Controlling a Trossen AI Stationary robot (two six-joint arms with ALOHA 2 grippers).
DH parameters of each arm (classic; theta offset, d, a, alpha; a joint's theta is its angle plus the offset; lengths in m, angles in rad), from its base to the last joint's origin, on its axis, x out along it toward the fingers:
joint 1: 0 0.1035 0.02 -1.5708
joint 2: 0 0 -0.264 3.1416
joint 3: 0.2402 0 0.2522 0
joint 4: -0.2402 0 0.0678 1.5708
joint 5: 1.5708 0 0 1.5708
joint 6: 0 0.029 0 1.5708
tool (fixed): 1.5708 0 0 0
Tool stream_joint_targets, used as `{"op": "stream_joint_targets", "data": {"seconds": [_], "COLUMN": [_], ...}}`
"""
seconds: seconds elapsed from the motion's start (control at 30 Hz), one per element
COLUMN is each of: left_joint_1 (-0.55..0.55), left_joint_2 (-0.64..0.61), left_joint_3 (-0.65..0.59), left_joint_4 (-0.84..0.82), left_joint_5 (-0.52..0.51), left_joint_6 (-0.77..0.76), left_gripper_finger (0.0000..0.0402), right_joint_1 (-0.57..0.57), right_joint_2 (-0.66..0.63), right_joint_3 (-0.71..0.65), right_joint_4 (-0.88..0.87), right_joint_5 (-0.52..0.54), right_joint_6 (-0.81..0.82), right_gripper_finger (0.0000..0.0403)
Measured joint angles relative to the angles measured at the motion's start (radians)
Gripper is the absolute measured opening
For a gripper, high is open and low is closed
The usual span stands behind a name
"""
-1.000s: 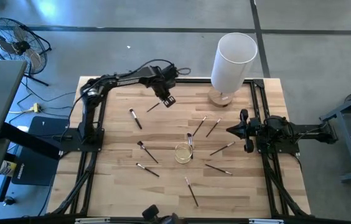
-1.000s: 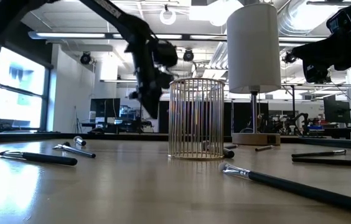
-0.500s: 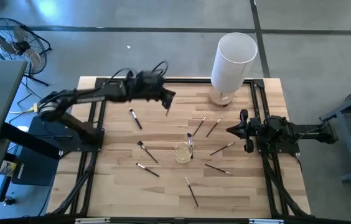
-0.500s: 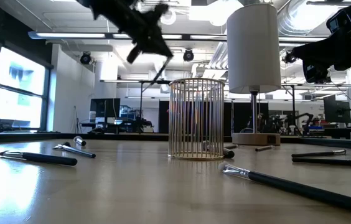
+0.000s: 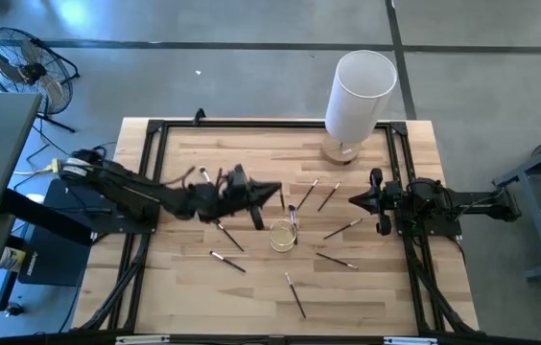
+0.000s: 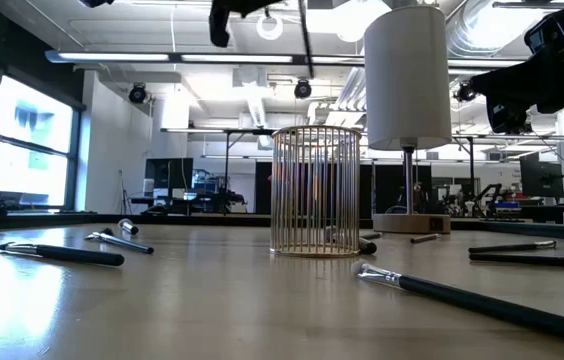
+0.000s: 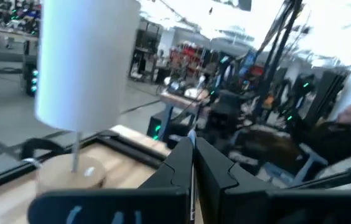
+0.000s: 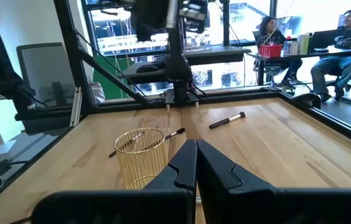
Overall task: Put items in baskets/containers
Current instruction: Put the eyeshadow brush into the mesh organizer
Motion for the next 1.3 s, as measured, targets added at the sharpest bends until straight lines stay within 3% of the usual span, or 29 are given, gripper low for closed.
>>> {"op": "stream_joint_targets", "data": {"seconds": [0.2,0.37,1.0,1.3], "left_joint_1": [-0.06,-0.079,-0.089,-0.089], "left_joint_2": [0.16,0.204,0.215,0.215], "left_joint_3": [0.0,0.001,0.0,0.0], "left_joint_4": [0.192,0.219,-0.068,-0.076], "left_joint_5": [-0.051,-0.071,-0.061,-0.011], "left_joint_6": [0.003,-0.025,-0.171,-0.22], "left_gripper_finger": [0.0,0.0,0.0,0.0001], "right_joint_1": [0.0,0.0,0.0,0.0], "right_joint_2": [0.0,0.0,0.0,0.0], "right_joint_3": [0.0,0.0,0.0,0.0], "right_joint_4": [0.0,0.0,0.0,0.0], "right_joint_5": [0.0,0.0,0.0,0.0], "right_joint_6": [0.0,0.0,0.0,0.0], "right_gripper_finger": [0.0001,0.0,0.0001,0.0001]}}
